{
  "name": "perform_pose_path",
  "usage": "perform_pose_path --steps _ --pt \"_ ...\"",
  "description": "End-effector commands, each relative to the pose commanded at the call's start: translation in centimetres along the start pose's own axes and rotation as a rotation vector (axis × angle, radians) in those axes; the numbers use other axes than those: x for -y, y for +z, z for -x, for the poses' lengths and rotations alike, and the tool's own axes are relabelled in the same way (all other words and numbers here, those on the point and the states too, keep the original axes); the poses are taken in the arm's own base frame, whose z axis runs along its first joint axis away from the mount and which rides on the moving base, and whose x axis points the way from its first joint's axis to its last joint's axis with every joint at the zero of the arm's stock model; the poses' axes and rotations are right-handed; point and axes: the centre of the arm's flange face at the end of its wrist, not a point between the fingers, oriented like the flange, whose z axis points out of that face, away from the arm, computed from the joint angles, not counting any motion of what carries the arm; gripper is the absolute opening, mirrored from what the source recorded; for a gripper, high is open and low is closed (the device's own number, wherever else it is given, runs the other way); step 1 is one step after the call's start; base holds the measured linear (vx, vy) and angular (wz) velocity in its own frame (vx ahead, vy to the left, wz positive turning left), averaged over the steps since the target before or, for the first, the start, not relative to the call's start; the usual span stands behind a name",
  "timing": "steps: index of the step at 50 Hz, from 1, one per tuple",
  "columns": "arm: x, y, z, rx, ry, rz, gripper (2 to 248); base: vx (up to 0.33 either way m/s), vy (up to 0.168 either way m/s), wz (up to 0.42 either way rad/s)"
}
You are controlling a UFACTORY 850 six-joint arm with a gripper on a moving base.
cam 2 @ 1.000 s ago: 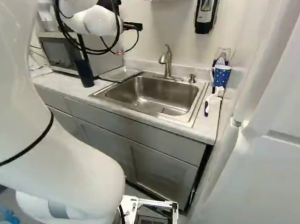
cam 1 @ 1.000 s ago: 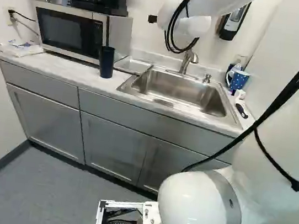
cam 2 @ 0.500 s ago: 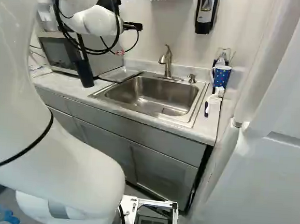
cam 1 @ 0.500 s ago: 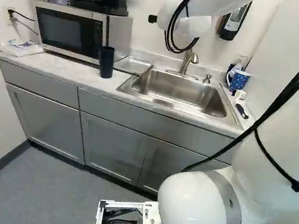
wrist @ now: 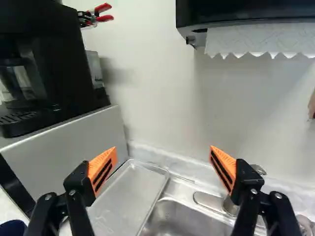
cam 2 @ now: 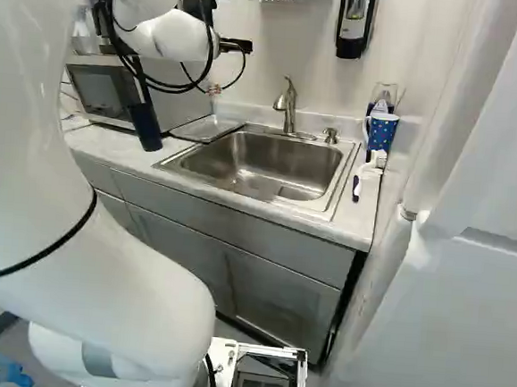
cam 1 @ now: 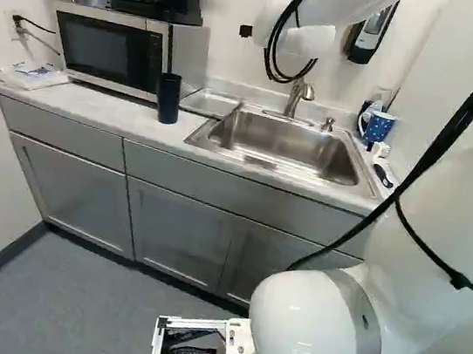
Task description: Rinse the cup and place it in the tray
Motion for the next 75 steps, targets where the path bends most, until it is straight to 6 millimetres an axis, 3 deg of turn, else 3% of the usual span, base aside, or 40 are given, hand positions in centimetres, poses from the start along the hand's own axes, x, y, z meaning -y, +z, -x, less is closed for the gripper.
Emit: perform_pose_path --steps 59,75 --pt "-7.5 0.7 1.8 0.214 0.031 0.148 247 0.0 0.0 0.0" --pt "-8.6 2.0 2.3 0.28 0.039 0.164 247 0.0 0.0 0.0"
